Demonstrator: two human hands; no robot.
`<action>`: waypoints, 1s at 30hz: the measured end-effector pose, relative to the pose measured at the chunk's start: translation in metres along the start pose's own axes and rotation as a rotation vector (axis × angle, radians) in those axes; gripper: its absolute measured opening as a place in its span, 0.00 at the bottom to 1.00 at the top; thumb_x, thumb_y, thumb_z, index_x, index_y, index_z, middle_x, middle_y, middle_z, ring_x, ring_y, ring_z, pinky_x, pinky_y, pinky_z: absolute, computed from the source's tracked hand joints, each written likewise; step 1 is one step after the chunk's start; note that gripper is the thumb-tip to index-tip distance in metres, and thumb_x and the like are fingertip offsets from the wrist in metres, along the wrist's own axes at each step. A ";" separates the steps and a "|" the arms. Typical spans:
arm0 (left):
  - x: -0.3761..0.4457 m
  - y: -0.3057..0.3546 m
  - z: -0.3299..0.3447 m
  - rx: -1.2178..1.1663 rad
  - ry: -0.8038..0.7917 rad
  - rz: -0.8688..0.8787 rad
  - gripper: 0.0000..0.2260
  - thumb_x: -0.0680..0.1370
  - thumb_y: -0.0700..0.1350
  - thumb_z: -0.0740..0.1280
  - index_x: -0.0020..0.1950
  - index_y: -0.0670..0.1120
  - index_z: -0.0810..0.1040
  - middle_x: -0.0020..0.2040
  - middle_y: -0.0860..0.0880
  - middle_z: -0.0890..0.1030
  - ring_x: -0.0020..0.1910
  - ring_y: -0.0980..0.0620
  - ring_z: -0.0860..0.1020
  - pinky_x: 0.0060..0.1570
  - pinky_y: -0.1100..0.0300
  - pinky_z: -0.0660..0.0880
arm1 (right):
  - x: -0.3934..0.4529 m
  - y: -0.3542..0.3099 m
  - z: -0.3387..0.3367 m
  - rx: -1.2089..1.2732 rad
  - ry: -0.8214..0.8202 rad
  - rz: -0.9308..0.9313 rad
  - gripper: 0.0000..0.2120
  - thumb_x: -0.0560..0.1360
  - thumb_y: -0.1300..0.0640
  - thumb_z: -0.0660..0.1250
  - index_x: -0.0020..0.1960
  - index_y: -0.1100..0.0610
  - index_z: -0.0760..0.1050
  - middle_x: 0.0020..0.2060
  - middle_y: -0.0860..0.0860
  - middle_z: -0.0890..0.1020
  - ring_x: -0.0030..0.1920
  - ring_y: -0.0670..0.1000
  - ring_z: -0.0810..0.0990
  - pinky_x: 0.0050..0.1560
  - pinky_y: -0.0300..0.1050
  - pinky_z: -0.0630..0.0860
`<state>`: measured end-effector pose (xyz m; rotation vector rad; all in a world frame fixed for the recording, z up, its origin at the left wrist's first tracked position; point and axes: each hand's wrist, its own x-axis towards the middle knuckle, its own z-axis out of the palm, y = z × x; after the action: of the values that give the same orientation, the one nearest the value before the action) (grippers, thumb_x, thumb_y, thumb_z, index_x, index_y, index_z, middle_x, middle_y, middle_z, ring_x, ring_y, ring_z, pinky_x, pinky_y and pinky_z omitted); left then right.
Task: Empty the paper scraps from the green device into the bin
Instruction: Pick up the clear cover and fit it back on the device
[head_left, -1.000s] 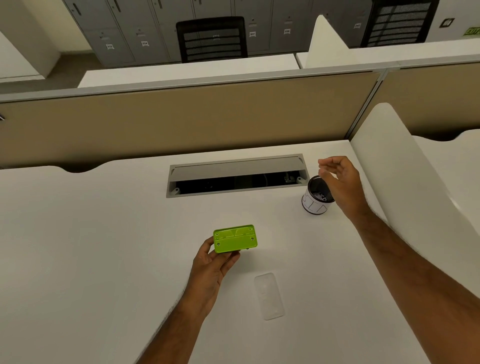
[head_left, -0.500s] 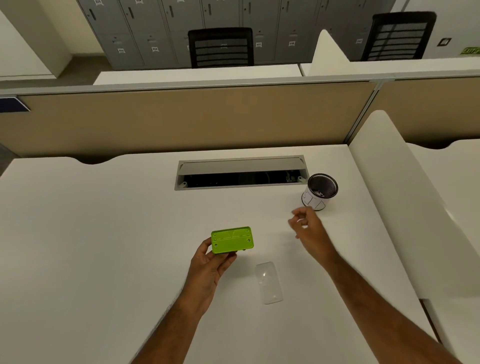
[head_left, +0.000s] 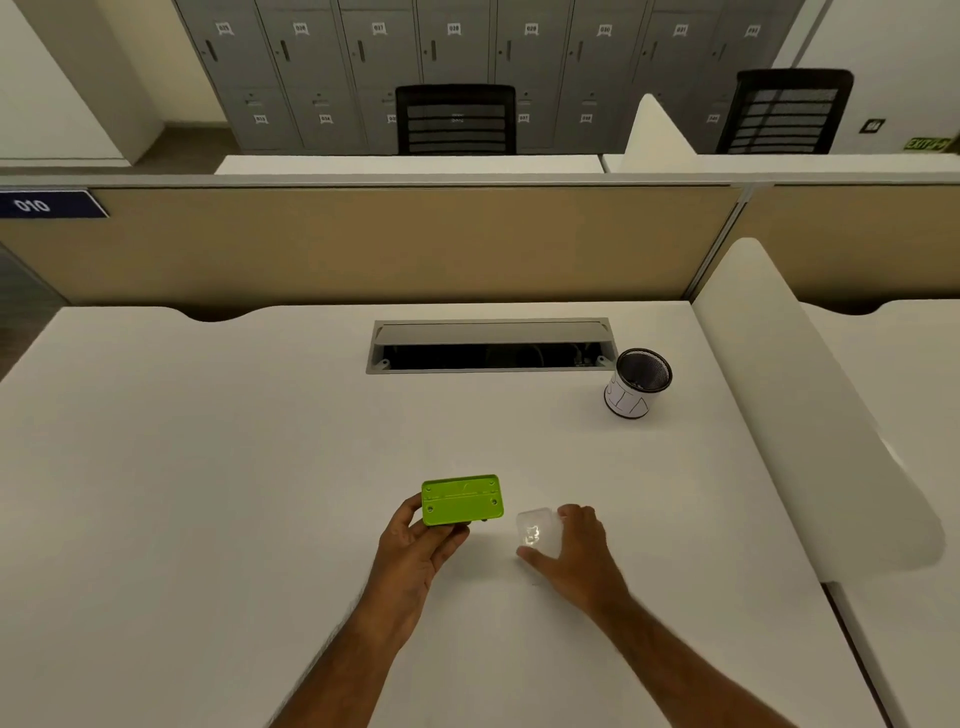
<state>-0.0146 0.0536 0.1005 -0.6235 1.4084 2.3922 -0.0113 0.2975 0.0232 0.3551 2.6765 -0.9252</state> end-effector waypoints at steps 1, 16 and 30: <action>-0.003 0.000 -0.002 0.003 0.001 0.001 0.18 0.82 0.32 0.67 0.72 0.43 0.76 0.61 0.36 0.86 0.63 0.38 0.85 0.62 0.52 0.83 | -0.003 -0.001 0.001 -0.054 -0.004 -0.016 0.40 0.65 0.32 0.73 0.67 0.54 0.66 0.59 0.49 0.68 0.62 0.52 0.69 0.60 0.47 0.74; -0.029 -0.005 -0.019 0.020 -0.008 -0.008 0.17 0.83 0.33 0.67 0.71 0.44 0.76 0.61 0.37 0.87 0.63 0.39 0.85 0.64 0.52 0.82 | -0.021 -0.005 -0.002 -0.256 -0.066 -0.045 0.22 0.72 0.49 0.68 0.63 0.56 0.69 0.56 0.52 0.74 0.55 0.57 0.79 0.52 0.49 0.76; -0.040 -0.006 -0.023 0.028 -0.020 -0.024 0.16 0.83 0.32 0.67 0.70 0.42 0.77 0.61 0.36 0.87 0.62 0.39 0.86 0.60 0.54 0.84 | -0.031 -0.054 -0.043 0.131 0.023 -0.277 0.08 0.86 0.48 0.56 0.54 0.46 0.73 0.40 0.47 0.81 0.38 0.49 0.78 0.40 0.47 0.74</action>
<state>0.0278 0.0347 0.1069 -0.6041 1.4147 2.3498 -0.0082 0.2791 0.0971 0.0202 2.7388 -1.1852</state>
